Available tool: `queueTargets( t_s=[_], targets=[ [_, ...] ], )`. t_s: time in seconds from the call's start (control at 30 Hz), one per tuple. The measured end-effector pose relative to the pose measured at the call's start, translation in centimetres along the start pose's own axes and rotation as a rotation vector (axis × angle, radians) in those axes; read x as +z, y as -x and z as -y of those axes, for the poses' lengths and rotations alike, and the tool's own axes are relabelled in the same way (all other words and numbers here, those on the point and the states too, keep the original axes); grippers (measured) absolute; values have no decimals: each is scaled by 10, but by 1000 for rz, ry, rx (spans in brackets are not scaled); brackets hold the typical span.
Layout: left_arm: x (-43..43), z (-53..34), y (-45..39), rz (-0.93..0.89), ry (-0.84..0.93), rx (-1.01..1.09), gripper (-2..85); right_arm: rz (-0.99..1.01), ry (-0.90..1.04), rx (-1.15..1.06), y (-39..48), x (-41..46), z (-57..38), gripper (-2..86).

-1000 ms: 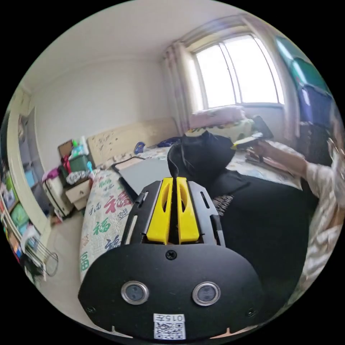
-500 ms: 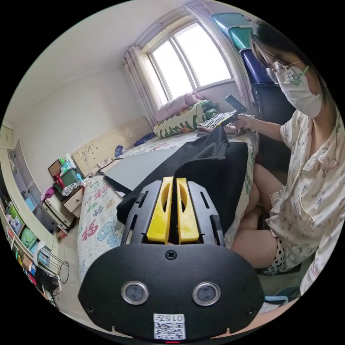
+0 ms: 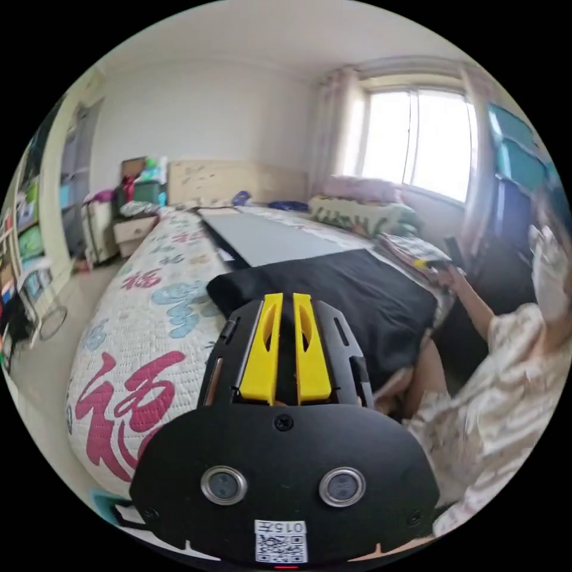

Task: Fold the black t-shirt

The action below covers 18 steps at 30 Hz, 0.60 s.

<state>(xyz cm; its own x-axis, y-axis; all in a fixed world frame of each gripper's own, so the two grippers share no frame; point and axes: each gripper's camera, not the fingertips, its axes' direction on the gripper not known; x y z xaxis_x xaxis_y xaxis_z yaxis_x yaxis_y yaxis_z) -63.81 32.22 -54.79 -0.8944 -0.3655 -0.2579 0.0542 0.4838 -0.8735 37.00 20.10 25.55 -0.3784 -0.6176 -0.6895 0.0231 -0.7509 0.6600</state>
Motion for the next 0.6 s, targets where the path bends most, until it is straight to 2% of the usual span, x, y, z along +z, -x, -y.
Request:
queueTargets(
  t_s=[0.17, 0.27, 0.4, 0.47, 0.6],
  targets=[
    [84, 120, 52, 17, 155, -296, 98, -63, -42, 178, -86, 69, 115, 135],
    [119, 173, 69, 4, 226, -373, 107, -72, 5, 230, -134, 113, 166, 138],
    [138, 224, 72, -28, 249, -403, 92, -103, 64, 247, -176, 161, 207, 134],
    [149, 256, 64, -23, 302, -363, 59, -76, 87, 250, -199, 186, 226, 120],
    [152, 294, 58, -26, 326, -340, 8, -71, 28, 293, -237, 203, 240, 62]
  ],
)
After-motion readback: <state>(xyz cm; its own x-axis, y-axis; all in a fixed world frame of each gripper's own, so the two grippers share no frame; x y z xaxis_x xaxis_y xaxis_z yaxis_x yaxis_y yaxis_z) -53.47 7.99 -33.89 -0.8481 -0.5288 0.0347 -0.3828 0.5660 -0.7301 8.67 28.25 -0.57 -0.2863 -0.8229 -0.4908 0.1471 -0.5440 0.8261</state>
